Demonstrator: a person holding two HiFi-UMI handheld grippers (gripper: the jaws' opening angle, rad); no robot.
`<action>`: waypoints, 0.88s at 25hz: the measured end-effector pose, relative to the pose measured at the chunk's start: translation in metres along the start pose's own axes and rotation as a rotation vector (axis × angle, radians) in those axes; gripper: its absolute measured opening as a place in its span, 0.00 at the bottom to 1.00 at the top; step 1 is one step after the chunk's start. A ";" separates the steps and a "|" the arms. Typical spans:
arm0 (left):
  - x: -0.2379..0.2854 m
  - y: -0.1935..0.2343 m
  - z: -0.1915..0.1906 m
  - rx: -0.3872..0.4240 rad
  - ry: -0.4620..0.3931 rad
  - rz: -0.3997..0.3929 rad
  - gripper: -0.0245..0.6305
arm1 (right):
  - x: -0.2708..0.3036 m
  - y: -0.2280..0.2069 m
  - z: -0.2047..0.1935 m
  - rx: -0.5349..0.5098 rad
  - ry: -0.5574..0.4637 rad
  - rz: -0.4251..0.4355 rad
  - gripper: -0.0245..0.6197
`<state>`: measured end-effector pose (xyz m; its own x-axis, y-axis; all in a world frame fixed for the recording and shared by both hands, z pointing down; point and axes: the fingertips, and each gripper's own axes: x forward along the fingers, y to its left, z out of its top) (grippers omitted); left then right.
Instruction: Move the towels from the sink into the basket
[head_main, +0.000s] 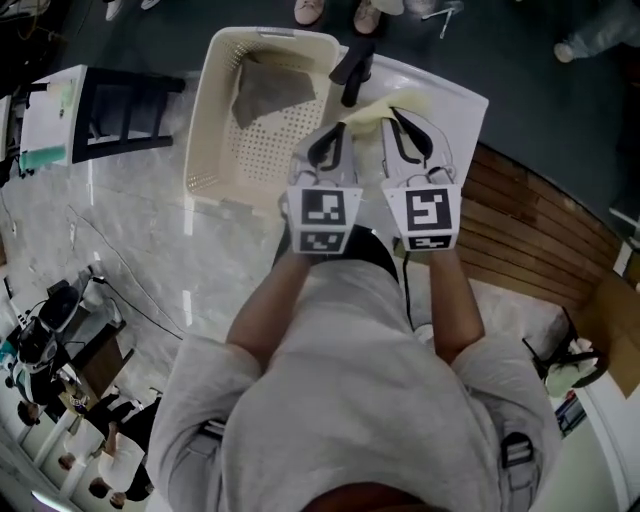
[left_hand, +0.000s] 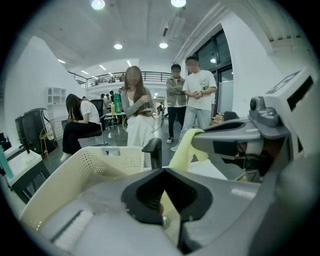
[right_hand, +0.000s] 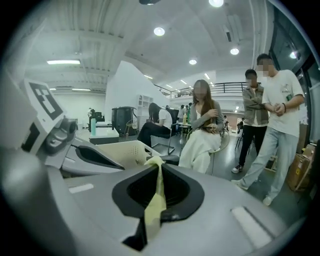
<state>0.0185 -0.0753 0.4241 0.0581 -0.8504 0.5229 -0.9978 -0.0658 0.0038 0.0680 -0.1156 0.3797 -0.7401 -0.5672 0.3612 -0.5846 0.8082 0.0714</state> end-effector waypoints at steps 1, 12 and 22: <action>-0.004 0.006 0.001 -0.004 -0.006 0.012 0.07 | 0.002 0.005 0.004 -0.005 -0.005 0.010 0.05; -0.047 0.083 -0.004 -0.094 -0.042 0.151 0.07 | 0.041 0.077 0.045 -0.050 -0.042 0.146 0.05; -0.081 0.170 -0.017 -0.200 -0.058 0.301 0.07 | 0.091 0.148 0.083 -0.112 -0.062 0.303 0.05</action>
<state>-0.1560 -0.0085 0.3964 -0.2431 -0.8447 0.4769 -0.9565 0.2904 0.0267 -0.1132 -0.0606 0.3457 -0.8958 -0.3036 0.3247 -0.2965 0.9523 0.0726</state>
